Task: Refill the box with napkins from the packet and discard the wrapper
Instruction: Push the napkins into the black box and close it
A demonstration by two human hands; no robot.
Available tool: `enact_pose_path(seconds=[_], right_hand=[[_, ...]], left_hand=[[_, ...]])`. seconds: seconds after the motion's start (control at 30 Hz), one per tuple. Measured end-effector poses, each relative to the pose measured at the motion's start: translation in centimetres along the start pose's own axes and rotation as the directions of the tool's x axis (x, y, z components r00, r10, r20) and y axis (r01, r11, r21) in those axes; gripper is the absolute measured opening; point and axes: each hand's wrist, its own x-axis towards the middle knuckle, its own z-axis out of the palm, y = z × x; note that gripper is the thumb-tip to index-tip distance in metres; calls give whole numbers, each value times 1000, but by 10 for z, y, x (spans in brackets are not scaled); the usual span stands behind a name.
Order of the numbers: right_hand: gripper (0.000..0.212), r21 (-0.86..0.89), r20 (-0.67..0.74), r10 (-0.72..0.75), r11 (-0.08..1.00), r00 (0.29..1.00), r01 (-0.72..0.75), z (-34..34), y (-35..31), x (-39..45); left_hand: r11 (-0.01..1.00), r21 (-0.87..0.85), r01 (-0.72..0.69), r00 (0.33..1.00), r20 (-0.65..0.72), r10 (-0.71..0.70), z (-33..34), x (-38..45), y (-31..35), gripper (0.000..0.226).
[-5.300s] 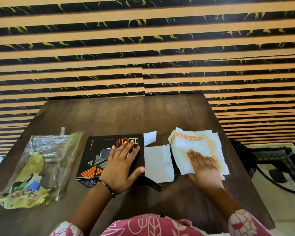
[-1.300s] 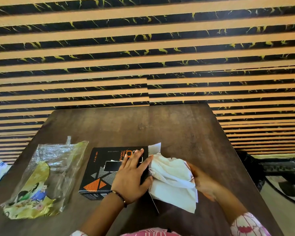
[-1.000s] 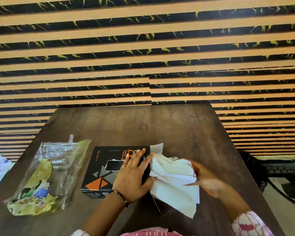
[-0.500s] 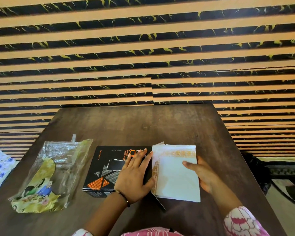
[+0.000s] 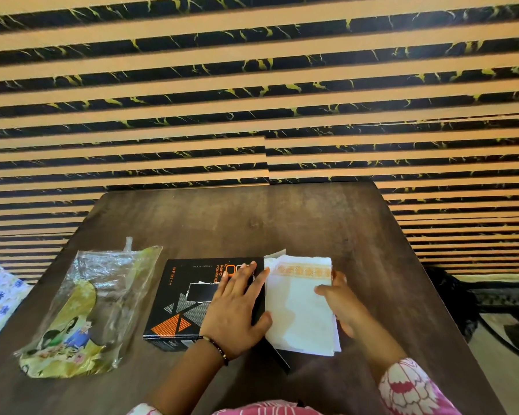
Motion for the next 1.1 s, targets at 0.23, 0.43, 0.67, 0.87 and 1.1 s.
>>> enact_pose_path(seconds=[0.23, 0.43, 0.67, 0.87, 1.1], right_hand=[[61, -198, 78, -143, 968, 987, 156, 11, 10, 33], [53, -184, 166, -108, 973, 980, 139, 19, -4, 28], [26, 63, 21, 9, 998, 1000, -11, 9, 17, 12], [32, -149, 10, -95, 984, 995, 95, 44, 2, 17], [45, 446, 187, 8, 890, 982, -92, 8, 16, 15]], left_hand=[[1000, 4, -8, 1000, 2, 8, 0, 1, -1, 74], [1000, 29, -5, 1000, 9, 5, 2, 1, -2, 72], [1000, 17, -19, 1000, 11, 19, 2, 0, 0, 73], [998, 47, -29, 1000, 3, 29, 4, 4, -2, 73], [999, 29, -17, 1000, -3, 17, 3, 0, 0, 73]])
